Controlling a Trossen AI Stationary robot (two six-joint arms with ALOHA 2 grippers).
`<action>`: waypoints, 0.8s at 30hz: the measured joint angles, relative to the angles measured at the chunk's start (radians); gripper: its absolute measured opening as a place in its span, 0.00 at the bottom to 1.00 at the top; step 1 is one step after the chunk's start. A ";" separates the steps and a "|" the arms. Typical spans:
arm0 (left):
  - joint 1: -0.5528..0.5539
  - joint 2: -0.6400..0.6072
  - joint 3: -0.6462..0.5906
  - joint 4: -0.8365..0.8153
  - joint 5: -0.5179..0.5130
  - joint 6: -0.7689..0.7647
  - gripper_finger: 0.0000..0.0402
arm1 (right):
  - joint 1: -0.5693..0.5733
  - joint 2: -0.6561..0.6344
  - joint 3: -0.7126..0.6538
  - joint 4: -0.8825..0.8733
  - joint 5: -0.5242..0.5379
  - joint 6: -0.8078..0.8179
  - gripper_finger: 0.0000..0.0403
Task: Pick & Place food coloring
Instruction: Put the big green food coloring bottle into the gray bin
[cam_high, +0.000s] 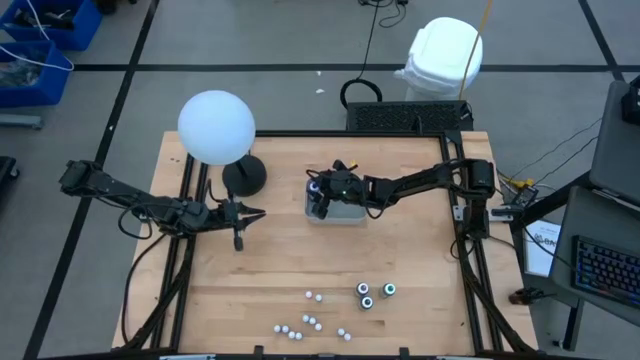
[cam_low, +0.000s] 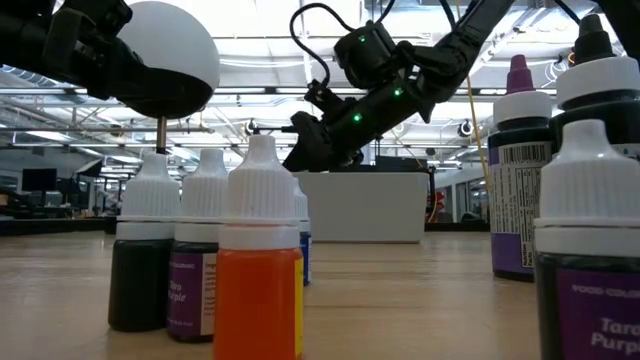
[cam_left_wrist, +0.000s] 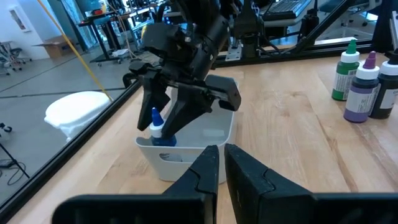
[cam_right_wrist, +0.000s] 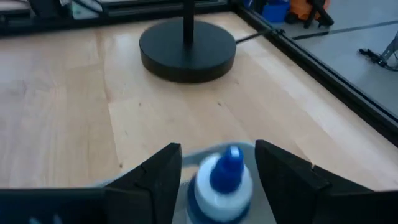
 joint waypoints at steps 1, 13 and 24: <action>0.000 0.000 0.000 0.000 0.000 0.000 0.09 | 0.000 -0.003 -0.001 0.002 0.001 -0.006 0.49; 0.000 0.000 0.000 0.001 0.004 0.000 0.09 | 0.030 -0.335 -0.001 -0.195 0.004 -0.094 0.52; 0.000 0.000 0.000 0.000 0.005 0.000 0.09 | 0.265 -0.672 0.000 -0.456 0.034 -0.136 0.51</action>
